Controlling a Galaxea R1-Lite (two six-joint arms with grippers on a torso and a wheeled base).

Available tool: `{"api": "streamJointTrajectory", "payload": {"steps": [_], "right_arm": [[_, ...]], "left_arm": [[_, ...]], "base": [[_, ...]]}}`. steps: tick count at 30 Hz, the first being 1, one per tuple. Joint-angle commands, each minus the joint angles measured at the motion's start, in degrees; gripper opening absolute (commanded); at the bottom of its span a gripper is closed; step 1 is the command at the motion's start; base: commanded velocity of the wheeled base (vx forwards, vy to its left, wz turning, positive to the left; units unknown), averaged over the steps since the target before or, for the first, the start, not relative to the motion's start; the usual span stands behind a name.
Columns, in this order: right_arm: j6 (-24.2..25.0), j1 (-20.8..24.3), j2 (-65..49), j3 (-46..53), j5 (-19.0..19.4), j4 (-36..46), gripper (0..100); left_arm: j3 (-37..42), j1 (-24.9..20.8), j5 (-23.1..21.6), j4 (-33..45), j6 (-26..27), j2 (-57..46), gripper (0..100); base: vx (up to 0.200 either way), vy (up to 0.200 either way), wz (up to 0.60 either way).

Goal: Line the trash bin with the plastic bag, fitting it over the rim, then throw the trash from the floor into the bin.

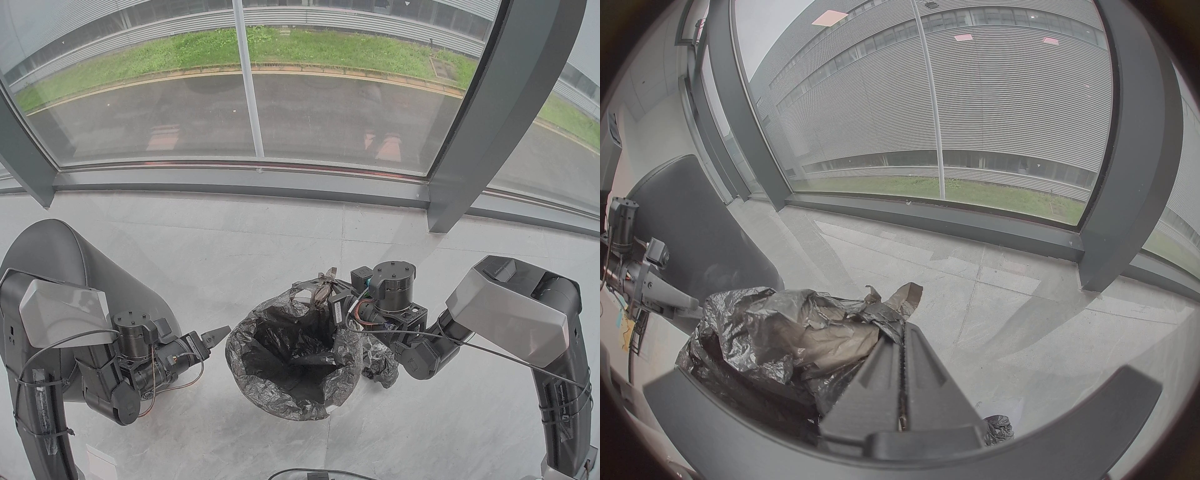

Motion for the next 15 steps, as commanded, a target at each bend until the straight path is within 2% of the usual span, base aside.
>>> {"api": "streamJointTrajectory", "payload": {"steps": [1, 15], "right_arm": [[-0.1, 0.0, -0.1, 0.2, 0.0, 0.0, 0], [0.1, -0.8, 0.3, 0.2, -0.3, 0.1, 0]], "left_arm": [[1.7, -0.1, -0.4, -0.3, -0.1, -3.7, 100], [2.8, -3.4, -0.5, -0.3, -1.9, -11.9, 100]], "base": [[0.000, 0.000, 0.00], [0.000, 0.000, 0.00]]}}
